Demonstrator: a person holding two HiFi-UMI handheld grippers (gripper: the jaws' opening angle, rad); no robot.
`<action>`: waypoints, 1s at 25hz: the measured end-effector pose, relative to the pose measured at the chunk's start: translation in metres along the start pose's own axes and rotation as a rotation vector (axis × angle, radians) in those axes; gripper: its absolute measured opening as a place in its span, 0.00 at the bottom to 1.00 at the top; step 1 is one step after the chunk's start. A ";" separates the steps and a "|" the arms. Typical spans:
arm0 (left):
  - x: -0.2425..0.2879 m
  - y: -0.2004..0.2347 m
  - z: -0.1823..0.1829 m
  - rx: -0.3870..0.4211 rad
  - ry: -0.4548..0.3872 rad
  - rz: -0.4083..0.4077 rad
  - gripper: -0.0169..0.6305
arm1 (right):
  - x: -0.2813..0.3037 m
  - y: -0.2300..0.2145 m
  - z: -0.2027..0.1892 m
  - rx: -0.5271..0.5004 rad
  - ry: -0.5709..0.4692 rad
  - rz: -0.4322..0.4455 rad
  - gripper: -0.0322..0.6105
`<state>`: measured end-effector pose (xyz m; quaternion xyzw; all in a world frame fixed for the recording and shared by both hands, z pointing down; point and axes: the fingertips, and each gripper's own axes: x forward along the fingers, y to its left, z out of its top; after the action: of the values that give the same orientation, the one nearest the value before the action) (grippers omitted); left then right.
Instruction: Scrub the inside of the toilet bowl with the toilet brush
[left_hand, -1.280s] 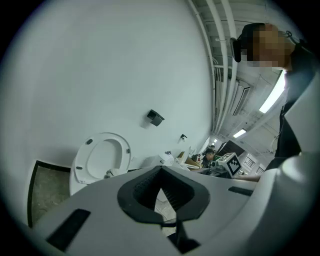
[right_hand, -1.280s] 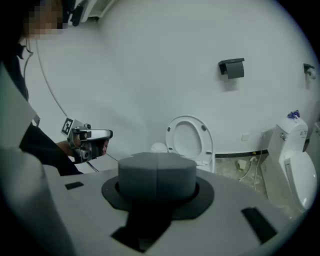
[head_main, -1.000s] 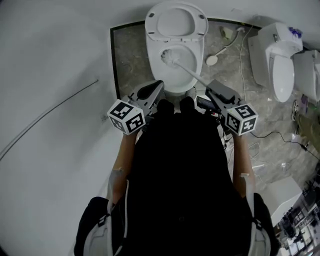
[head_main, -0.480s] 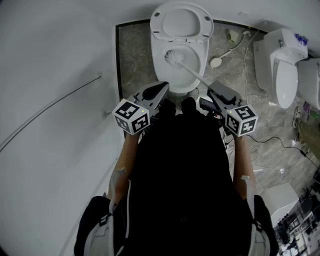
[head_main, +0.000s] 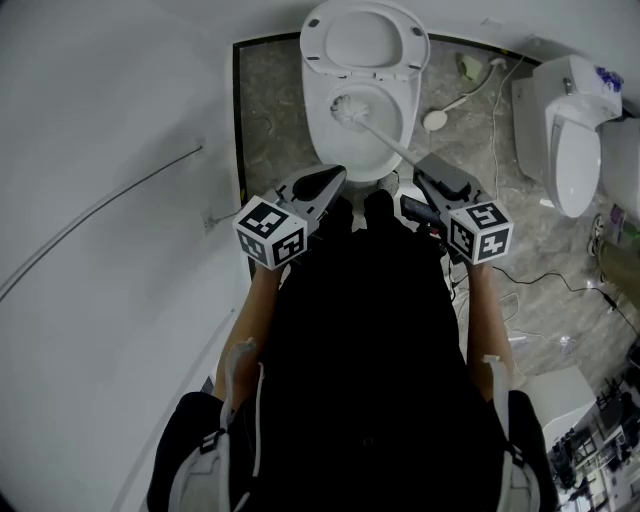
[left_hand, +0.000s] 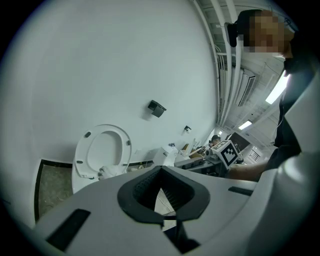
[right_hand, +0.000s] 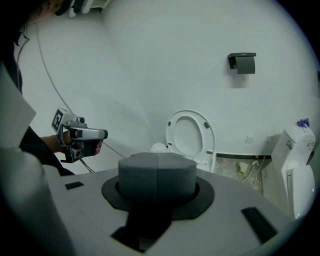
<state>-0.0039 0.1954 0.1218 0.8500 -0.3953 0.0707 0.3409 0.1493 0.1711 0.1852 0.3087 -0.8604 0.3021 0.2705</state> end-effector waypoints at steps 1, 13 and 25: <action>0.002 -0.001 -0.001 0.000 0.004 0.002 0.04 | 0.002 -0.002 -0.001 -0.003 0.004 0.001 0.29; 0.017 -0.011 -0.013 -0.024 -0.004 0.075 0.05 | 0.008 -0.028 -0.019 -0.003 0.046 0.027 0.29; 0.038 -0.015 -0.031 -0.093 -0.024 0.176 0.04 | 0.027 -0.065 -0.046 -0.011 0.156 0.059 0.29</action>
<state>0.0374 0.1981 0.1527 0.7961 -0.4753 0.0714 0.3678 0.1889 0.1520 0.2568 0.2573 -0.8471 0.3283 0.3292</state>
